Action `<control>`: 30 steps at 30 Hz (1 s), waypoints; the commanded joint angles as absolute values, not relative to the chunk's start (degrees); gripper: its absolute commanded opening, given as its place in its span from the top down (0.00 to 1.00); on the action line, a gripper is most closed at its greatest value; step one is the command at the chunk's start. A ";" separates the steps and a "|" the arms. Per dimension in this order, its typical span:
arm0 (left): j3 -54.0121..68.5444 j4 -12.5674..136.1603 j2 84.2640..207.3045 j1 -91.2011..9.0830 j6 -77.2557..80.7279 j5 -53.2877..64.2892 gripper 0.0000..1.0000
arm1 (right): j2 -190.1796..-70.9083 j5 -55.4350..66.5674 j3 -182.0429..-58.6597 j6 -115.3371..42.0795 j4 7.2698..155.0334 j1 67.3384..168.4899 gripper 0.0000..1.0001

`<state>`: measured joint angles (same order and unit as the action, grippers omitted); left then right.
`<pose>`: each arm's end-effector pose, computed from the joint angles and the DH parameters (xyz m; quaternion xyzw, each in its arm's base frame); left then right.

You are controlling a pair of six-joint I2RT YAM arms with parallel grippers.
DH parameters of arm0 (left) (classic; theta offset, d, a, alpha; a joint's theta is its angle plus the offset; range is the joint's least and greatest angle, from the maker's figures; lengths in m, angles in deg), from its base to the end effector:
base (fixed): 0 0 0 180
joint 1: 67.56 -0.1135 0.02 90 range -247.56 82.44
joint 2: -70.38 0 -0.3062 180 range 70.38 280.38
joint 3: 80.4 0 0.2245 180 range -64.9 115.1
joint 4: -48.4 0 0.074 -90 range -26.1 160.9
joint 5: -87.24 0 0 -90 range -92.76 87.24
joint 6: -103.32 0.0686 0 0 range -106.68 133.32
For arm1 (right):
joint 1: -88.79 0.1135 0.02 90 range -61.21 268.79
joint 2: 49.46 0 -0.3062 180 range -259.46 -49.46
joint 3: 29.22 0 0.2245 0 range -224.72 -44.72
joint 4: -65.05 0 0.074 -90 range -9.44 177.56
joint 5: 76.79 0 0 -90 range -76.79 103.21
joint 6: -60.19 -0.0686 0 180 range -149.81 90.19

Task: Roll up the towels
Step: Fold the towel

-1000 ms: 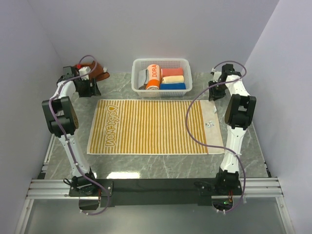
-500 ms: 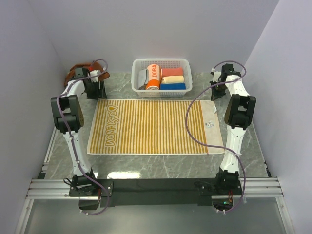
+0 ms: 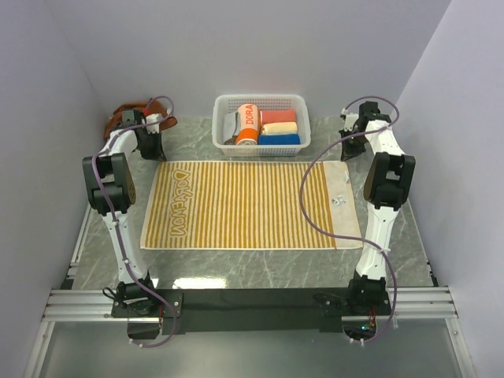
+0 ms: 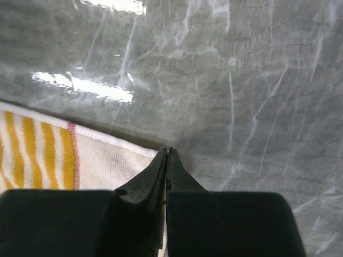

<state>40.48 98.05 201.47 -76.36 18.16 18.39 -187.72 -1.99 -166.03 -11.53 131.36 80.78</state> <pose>0.5092 0.0538 0.1852 0.0149 0.9503 -0.1456 0.2748 0.5233 -0.0555 0.1819 -0.1125 0.9664 0.0829 0.2157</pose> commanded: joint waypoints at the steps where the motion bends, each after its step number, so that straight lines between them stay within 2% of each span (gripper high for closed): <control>1: 41.89 97.56 197.12 -76.96 17.71 19.39 1.00 | -180.34 -3.40 -165.48 -10.48 131.71 80.44 1.00; 12: 40.48 97.74 195.62 -77.14 18.41 20.35 1.00 | -181.74 -4.20 -167.24 -9.25 134.61 79.73 1.00; 16: 38.64 96.42 193.78 -77.14 18.68 20.88 1.00 | -177.97 -4.63 -163.29 -9.86 131.53 79.30 1.00; 20: 36.71 96.86 190.45 -77.75 19.73 22.28 1.00 | -176.12 -6.74 -165.04 -8.72 135.74 78.42 1.00; 24: 31.88 97.12 185.44 -78.98 22.36 23.69 1.00 | -171.55 -7.80 -161.01 -6.44 137.24 77.45 1.00; 30: 21.33 98.44 177.09 -81.71 28.51 26.06 1.00 | -162.77 -8.41 -148.09 -2.40 137.25 76.92 1.00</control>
